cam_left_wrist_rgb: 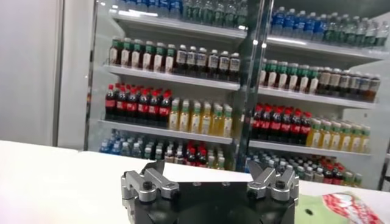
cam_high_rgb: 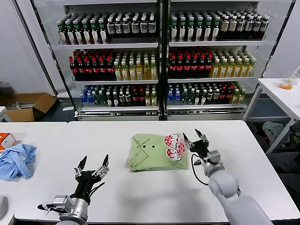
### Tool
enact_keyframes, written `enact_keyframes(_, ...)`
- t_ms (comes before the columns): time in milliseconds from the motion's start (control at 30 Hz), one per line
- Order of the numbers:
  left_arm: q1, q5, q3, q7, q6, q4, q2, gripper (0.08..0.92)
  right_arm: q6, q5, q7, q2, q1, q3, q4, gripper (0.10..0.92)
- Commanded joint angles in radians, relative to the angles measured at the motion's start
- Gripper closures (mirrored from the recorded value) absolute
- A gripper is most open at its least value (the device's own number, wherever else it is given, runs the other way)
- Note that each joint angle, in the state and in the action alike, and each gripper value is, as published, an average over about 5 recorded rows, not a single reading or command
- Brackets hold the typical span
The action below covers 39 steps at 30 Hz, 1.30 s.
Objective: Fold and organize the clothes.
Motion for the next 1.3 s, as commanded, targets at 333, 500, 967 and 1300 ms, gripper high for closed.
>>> enact_keyframes(333, 0.062, 0.045, 0.008, 0.022, 0.006, -0.095, -0.002, 0.177, 0.082, -0.002, -0.007, 0.027, -0.586, 0.345, 0.444, 0.204)
enact_keyframes(500, 0.078, 0.057, 0.001, 0.026, 0.011, -0.115, 0.004, 0.177, 0.054, 0.009, -0.001, 0.036, -0.600, 0.358, 0.479, 0.203)
enact_keyframes(967, 0.087, 0.091, -0.001, 0.040, -0.009, -0.119, 0.019, 0.177, 0.055, -0.034, 0.038, 0.064, -0.592, 0.363, 0.512, 0.203)
enact_keyframes(1300, 0.070, 0.087, 0.011, 0.043, -0.020, -0.095, 0.023, 0.177, 0.045, -0.057, 0.039, 0.077, -0.592, 0.365, 0.514, 0.203)
